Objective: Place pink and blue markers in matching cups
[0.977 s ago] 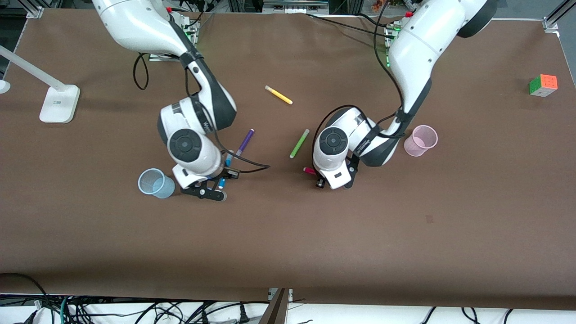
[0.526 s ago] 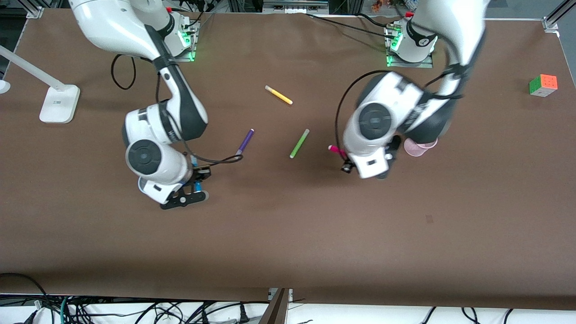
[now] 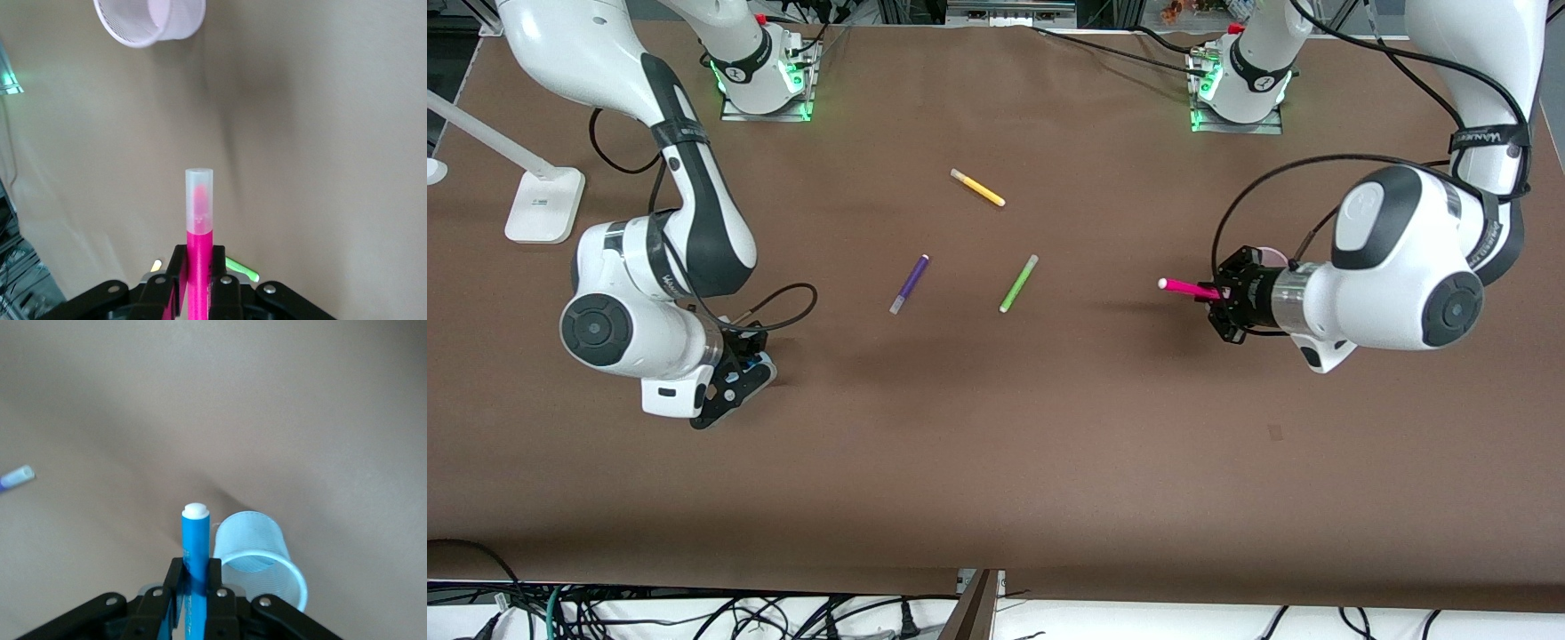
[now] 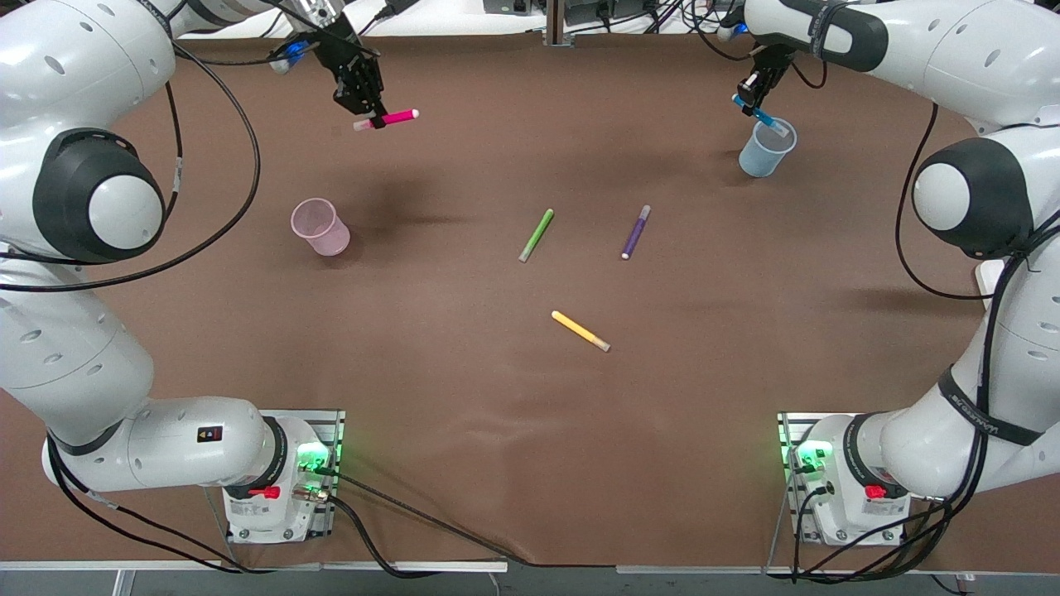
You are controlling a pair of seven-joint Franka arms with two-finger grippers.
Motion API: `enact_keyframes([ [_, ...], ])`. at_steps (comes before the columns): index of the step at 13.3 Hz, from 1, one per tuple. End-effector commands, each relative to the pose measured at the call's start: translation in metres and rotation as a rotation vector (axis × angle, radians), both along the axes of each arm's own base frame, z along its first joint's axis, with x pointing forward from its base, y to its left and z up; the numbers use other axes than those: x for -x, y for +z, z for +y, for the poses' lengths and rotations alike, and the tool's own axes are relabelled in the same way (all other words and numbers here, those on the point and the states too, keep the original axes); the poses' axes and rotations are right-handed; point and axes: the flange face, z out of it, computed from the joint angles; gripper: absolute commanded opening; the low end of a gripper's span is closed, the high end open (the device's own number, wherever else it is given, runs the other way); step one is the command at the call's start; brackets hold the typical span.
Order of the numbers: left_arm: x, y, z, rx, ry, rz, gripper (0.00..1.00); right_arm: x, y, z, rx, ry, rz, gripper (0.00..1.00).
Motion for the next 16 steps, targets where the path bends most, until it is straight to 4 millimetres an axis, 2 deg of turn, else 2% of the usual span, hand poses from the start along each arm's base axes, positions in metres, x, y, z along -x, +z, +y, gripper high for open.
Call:
enact_keyframes([
  [1,0.0,-0.044,0.056,0.141,0.045,0.106,0.0,-0.001,0.01,-0.011,-0.055,0.11,0.0,0.0],
  [2,0.006,-0.059,0.079,0.2,0.034,0.116,0.0,-0.001,0.014,-0.011,-0.086,0.119,-0.005,0.0],
  [3,0.01,-0.065,0.097,0.216,0.037,0.118,0.0,-0.002,0.013,-0.012,-0.122,0.143,-0.009,0.0],
  [4,0.015,-0.069,0.11,0.224,0.046,0.131,0.0,-0.004,0.012,-0.02,-0.165,0.174,-0.014,0.0],
  [6,0.018,-0.074,0.137,0.245,0.068,0.136,0.0,-0.003,0.01,-0.018,-0.299,0.274,-0.027,0.0],
  [8,0.029,-0.089,0.148,0.268,0.07,0.16,0.0,-0.007,0.006,-0.041,-0.378,0.371,-0.05,0.0],
  [11,0.047,-0.104,0.147,0.289,0.055,0.196,0.0,-0.01,-0.002,-0.071,-0.483,0.519,-0.098,0.0],
  [12,0.058,-0.108,0.152,0.306,0.04,0.209,0.0,-0.01,-0.006,-0.085,-0.51,0.552,-0.115,0.0],
  [14,0.074,-0.118,0.183,0.393,0.024,0.2,0.0,-0.011,-0.011,-0.091,-0.602,0.625,-0.168,0.0],
  [16,0.08,-0.124,0.19,0.419,0.014,0.197,0.0,-0.007,-0.018,-0.101,-0.7,0.66,-0.186,0.0],
])
